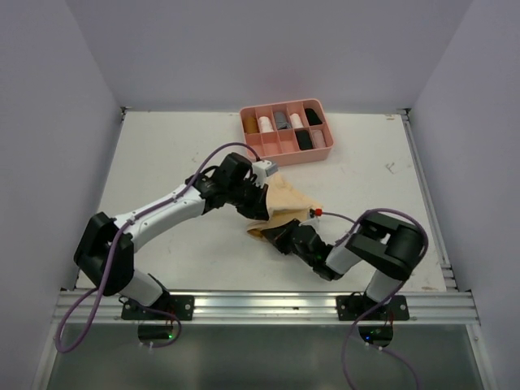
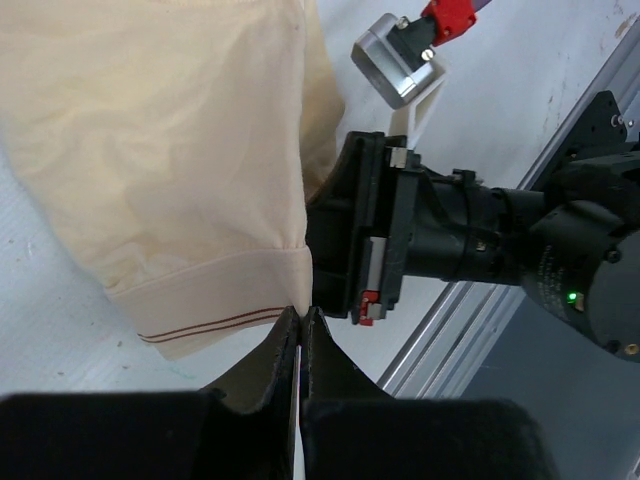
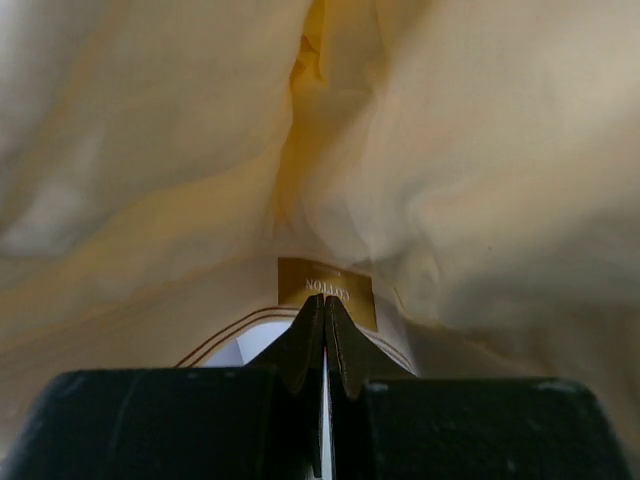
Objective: Roll the underwear
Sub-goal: Fold the underwear
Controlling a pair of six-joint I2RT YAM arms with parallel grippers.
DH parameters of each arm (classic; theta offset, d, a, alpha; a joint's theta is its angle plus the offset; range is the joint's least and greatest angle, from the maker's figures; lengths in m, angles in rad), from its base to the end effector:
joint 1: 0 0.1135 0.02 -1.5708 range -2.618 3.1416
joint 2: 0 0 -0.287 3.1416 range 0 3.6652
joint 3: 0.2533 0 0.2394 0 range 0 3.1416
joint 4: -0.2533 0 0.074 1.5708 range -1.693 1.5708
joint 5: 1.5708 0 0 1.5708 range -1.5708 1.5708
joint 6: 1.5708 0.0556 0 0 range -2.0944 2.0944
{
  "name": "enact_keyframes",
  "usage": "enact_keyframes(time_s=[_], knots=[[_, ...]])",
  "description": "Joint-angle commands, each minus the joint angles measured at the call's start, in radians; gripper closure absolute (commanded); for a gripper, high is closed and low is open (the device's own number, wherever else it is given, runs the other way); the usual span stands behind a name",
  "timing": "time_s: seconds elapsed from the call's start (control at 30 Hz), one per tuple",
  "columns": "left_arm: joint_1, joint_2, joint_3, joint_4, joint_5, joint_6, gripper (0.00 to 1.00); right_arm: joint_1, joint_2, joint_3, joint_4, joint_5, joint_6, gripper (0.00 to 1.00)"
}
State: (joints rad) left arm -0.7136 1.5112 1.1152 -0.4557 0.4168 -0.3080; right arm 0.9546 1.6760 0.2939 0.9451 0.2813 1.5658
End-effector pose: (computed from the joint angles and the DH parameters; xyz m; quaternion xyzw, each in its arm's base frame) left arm 0.2288 -0.2279 0.2720 0.2558 0.8824 -0.3372 0.2056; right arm 0.1675 0.2098 0.1286 0.3231 0.7739 0.4701 0.2751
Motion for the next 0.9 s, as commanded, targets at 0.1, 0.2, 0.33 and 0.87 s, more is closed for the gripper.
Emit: enact_keyframes(time_s=[0.1,0.2,0.33,0.87], knots=[[0.008,-0.057,-0.012,0.020,0.030,-0.034,1.00,0.042,0.201,0.053,0.382,0.133,0.079,1.00],[0.009,-0.069,-0.018,0.022,0.028,-0.036,1.00,0.056,0.203,0.054,0.354,0.156,0.080,1.00],[0.008,-0.077,-0.017,0.025,0.028,-0.034,1.00,0.059,0.197,0.063,0.287,0.142,0.083,1.00],[0.008,-0.057,0.009,0.015,0.070,-0.029,1.00,0.062,0.145,0.042,0.166,0.139,0.053,1.00]])
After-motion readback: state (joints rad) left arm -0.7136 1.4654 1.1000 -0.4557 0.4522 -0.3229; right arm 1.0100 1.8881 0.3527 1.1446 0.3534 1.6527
